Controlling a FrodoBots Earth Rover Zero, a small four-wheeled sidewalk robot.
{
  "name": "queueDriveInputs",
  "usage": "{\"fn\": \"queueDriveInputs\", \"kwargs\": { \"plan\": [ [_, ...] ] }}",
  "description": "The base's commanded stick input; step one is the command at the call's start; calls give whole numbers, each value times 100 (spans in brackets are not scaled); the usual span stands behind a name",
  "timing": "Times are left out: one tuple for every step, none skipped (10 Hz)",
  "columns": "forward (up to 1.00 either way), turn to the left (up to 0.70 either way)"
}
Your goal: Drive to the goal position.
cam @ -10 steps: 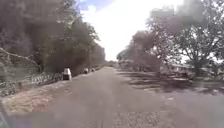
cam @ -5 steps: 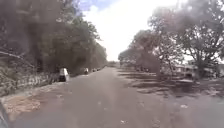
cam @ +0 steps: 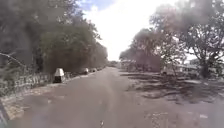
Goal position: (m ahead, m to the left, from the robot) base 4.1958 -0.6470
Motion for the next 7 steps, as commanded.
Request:
{"fn": "queueDriveInputs", "kwargs": {
  "plan": [
    [70,0],
    [70,0],
    [70,0],
    [70,0],
    [70,0],
    [70,0],
    [70,0]
  ]
}}
